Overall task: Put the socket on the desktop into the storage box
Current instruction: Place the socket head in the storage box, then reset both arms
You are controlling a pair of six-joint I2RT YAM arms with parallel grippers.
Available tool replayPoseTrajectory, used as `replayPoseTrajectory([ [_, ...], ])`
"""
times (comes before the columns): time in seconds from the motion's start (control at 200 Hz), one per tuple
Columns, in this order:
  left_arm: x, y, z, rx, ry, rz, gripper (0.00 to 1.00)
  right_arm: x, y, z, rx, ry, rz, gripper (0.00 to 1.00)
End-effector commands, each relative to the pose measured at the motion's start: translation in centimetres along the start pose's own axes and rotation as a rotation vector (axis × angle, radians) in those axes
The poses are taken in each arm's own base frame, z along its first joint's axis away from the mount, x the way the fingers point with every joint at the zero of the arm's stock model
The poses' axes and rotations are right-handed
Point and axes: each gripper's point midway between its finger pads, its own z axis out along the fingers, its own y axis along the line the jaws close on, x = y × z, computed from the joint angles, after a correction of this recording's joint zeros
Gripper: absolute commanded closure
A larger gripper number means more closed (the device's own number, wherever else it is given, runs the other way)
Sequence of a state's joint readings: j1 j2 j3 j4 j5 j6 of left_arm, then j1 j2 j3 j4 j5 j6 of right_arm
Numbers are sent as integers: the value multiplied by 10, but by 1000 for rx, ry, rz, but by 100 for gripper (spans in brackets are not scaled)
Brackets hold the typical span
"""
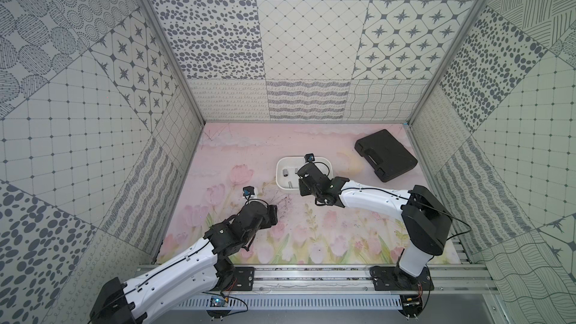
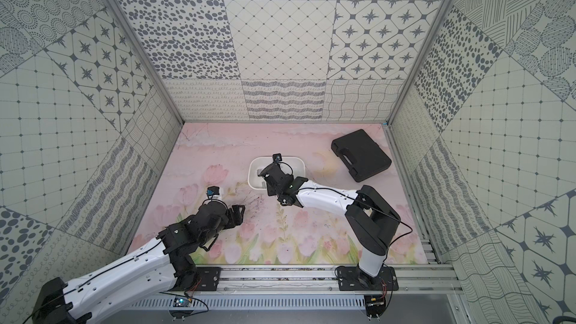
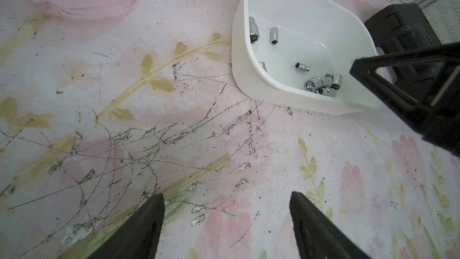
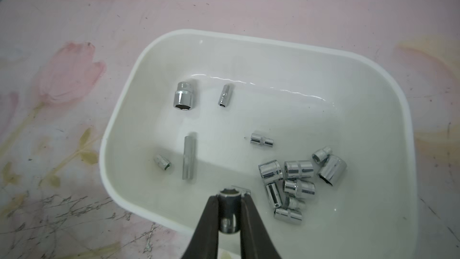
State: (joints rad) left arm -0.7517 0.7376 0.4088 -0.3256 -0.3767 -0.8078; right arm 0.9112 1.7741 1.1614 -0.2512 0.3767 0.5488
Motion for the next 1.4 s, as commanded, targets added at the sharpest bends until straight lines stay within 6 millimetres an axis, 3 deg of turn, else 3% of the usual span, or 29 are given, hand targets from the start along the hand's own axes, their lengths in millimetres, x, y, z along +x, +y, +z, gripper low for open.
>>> replayPoseTrajectory([
  [0.0, -8, 2, -2, -18, -38, -4, 16, -7, 13, 12, -77, 7, 28, 78],
  [0.205, -11, 3, -3, -21, -52, -7, 16, -8, 8, 17, -80, 6, 42, 66],
  [0.37, -17, 2, -6, -24, -73, 2, 16, -21, 5, -3, -92, -43, 52, 64],
  [0.56, -33, -2, -12, -73, -82, -13, 12, -51, -13, -62, -123, -210, 92, 56],
  [0.575, -34, -3, -12, -75, -80, -11, 4, -53, -16, -68, -123, -226, 95, 56],
  [0.595, -36, -4, -12, -78, -79, -6, 1, -56, -20, -75, -121, -247, 101, 55],
  [0.75, -54, -11, -19, -83, -133, -10, 1, -70, -58, -132, -78, -416, 118, 36],
  [0.895, -94, -35, -40, 2, -265, 6, 1, -80, -99, -177, 39, -578, 110, 22],
  [0.965, -113, -46, -48, 35, -340, 21, 0, -84, -120, -195, 110, -670, 121, 4],
  [1.086, -148, -59, -54, 34, -513, 50, 0, -96, -148, -223, 267, -815, 83, 4],
  [1.216, -177, -63, -45, -68, -638, 142, 0, -107, -156, -222, 349, -850, -86, 3],
  [1.316, -186, -74, -19, -127, -639, 352, 0, -108, -175, -196, 375, -808, -142, 3],
  [1.396, -192, -60, 5, -264, -621, 450, 0, -107, -197, -176, 399, -762, -175, 3],
])
